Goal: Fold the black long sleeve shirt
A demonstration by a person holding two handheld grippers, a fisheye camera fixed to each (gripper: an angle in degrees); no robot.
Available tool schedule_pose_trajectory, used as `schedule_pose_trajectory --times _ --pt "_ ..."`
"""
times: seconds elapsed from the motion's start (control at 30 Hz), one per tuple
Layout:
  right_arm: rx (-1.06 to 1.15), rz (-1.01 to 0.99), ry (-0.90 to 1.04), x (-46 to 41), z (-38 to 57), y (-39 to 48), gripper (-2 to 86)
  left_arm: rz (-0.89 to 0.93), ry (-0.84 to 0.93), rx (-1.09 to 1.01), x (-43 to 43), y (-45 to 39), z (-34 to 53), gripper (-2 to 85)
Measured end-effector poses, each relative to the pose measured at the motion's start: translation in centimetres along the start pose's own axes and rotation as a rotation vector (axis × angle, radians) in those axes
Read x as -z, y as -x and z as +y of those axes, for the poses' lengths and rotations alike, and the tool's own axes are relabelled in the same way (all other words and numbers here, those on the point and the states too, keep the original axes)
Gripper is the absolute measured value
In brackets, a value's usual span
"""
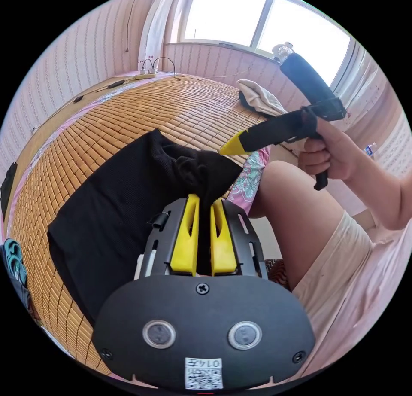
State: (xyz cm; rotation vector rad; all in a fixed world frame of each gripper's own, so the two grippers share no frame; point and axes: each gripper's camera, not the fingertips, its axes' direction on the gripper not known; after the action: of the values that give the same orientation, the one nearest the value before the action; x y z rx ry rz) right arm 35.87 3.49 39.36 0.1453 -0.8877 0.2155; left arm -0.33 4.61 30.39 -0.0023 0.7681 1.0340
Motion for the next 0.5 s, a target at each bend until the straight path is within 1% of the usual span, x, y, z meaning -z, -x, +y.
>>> schedule_pose_trajectory --times 0.03,0.07,0.1,0.13,0.2,0.23,0.27,0.3,0.33,0.4,0.5 --pt "-0.047 0.012 -0.011 0.3 0.3 -1.1 4.1 0.005 -0.001 -0.017 0.4 -0.5 0.6 4.1" --pt "-0.140 0.023 -0.027 0.5 0.8 -3.2 7.5 0.010 0.001 -0.042 0.8 -1.1 1.3 4.0" --pt "-0.216 -0.005 -0.038 0.3 1.3 -5.0 10.5 0.012 0.004 -0.056 1.0 -1.5 1.6 4.0" --pt "-0.247 -0.042 -0.042 0.1 1.5 -5.8 11.7 0.011 0.010 -0.078 1.3 -2.0 2.1 4.0" --pt "-0.341 -0.171 -0.076 -1.0 1.9 -7.8 15.1 0.013 0.012 -0.111 1.9 -2.7 2.9 4.0" --pt "-0.360 -0.176 -0.092 -1.2 2.0 -8.2 15.2 0.022 0.014 -0.127 2.2 -3.1 3.4 4.0" --pt "-0.392 -0.183 -0.152 -1.1 2.3 -8.9 15.2 0.034 0.016 -0.140 2.4 -3.3 3.8 4.0" --pt "-0.429 -0.207 -0.227 -0.7 2.7 -9.7 13.2 0.040 0.016 -0.146 2.6 -3.3 4.0 4.1" --pt "-0.441 -0.227 -0.262 -0.4 3.0 -10.0 12.2 0.051 0.016 -0.155 2.8 -3.4 4.3 4.1" --pt "-0.449 -0.268 -0.353 1.2 3.8 -10.4 5.2 0.055 -0.004 -0.155 3.1 -3.4 4.7 4.1" --pt "-0.380 -0.207 -0.385 4.7 4.3 -8.8 3.6 0.098 -0.060 -0.150 3.6 -3.2 4.3 4.1"
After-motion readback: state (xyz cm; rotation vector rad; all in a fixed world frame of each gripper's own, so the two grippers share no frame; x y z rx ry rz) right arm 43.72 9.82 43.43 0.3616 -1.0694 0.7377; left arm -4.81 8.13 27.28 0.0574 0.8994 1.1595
